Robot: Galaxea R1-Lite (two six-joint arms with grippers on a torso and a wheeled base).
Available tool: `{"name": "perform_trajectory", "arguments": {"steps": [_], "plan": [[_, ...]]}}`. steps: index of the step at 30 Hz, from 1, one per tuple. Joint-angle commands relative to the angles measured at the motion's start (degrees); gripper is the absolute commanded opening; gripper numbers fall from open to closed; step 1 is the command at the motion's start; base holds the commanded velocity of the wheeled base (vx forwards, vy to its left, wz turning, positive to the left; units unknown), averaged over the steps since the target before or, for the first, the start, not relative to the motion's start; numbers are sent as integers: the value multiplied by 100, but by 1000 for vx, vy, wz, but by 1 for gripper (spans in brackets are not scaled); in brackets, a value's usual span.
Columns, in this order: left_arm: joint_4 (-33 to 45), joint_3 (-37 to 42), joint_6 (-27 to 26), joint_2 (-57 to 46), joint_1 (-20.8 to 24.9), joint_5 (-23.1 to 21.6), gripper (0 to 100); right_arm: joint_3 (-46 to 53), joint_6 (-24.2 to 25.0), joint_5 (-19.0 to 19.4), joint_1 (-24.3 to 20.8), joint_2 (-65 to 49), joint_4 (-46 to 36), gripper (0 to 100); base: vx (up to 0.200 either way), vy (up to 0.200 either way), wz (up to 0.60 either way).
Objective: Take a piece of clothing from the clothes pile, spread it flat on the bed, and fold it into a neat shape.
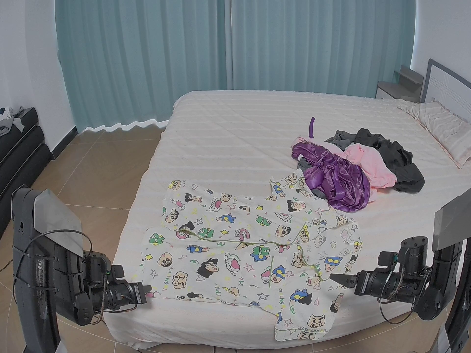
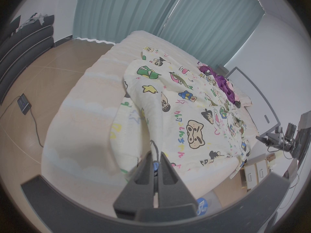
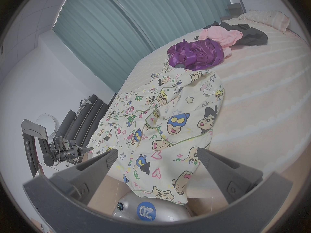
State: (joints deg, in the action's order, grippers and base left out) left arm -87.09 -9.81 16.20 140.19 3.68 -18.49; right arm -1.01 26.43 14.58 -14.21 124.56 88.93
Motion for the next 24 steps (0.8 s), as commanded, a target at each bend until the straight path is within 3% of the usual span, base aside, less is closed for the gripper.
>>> {"name": "perform_trajectory", "arguments": {"steps": [1,10,13,14,16,21,24], "plan": [[-45,313,-152,-53,-175,12,0,101,11,1,-152,279,45,100,0,0,0],[-282,858,-170,-27,-228,-5,0,-31,20,-17,-600,604,81,100,0,0,0],[-282,902,-144,-18,-219,-14,0,-233,29,-289,-618,885,63,100,0,0,0],[-282,885,-117,-18,-219,-14,0,-373,29,-649,-626,1175,81,100,0,0,0],[-282,885,-108,-18,-219,-32,0,-382,47,-825,-688,1342,81,100,0,0,0],[-282,885,-73,-9,-175,-93,0,-294,90,-825,-670,1351,81,100,0,0,0],[-282,885,6,-27,-148,-93,0,-435,372,-825,-670,1395,81,100,0,0,0]]}}
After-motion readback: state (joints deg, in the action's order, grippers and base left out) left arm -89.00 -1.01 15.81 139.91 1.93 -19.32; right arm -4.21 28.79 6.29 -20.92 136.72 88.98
